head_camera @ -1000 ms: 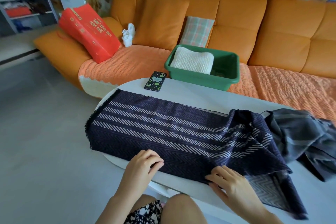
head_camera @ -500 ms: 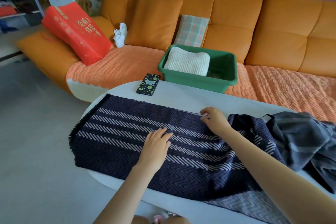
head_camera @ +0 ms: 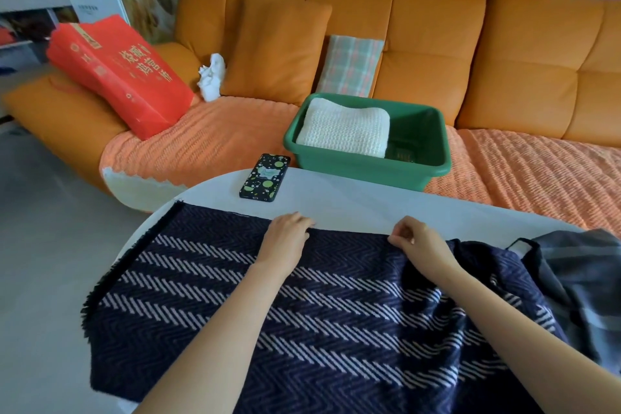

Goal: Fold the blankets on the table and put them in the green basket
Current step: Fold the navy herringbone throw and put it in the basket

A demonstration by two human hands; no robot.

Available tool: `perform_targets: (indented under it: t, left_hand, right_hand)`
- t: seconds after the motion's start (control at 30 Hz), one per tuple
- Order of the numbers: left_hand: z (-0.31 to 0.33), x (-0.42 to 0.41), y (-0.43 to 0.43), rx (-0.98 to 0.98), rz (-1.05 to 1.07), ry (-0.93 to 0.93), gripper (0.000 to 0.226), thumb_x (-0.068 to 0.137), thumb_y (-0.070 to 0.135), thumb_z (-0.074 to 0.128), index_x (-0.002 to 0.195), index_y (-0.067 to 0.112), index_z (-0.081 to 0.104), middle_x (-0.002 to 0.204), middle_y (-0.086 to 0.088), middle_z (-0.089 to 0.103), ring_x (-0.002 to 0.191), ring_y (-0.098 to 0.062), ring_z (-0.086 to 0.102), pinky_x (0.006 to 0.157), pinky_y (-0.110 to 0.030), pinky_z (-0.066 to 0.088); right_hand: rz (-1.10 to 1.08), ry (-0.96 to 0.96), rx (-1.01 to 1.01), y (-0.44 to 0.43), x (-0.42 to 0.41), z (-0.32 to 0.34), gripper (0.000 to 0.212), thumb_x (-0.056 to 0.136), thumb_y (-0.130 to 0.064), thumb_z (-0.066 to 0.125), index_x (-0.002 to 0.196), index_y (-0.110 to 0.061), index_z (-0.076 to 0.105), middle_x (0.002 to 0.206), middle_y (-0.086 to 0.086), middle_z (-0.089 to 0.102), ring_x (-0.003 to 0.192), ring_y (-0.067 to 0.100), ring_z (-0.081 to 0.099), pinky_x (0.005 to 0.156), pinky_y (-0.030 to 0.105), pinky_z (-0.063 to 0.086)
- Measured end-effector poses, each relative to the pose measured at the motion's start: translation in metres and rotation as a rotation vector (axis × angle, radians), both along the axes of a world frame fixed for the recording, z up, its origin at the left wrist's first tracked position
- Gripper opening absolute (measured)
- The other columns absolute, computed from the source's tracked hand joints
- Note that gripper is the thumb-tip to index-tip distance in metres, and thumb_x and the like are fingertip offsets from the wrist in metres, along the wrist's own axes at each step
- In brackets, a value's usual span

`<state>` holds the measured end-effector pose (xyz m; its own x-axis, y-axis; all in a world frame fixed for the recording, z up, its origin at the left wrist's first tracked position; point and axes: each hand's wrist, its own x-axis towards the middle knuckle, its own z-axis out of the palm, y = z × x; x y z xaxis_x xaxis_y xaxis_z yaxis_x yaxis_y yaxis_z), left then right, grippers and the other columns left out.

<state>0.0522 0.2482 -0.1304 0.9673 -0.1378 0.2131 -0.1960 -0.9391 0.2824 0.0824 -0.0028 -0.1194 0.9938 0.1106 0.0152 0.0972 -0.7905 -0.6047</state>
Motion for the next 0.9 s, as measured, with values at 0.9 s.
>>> perform_targets:
  t: [0.9]
  left_hand:
    - [-0.014,-0.054,-0.077,-0.129,0.045,-0.172,0.026,0.088,0.022,0.061,0.112,0.014,0.065,0.127,-0.007,0.056,0.119,-0.027,0.052,0.107,-0.049,0.033]
  right_hand:
    - [-0.062,-0.336,-0.236,-0.042,-0.06,0.014,0.021,0.092,-0.023,0.056,0.112,-0.017,0.063,0.126,-0.001,0.054,0.12,0.021,0.044,0.1,0.034,0.034]
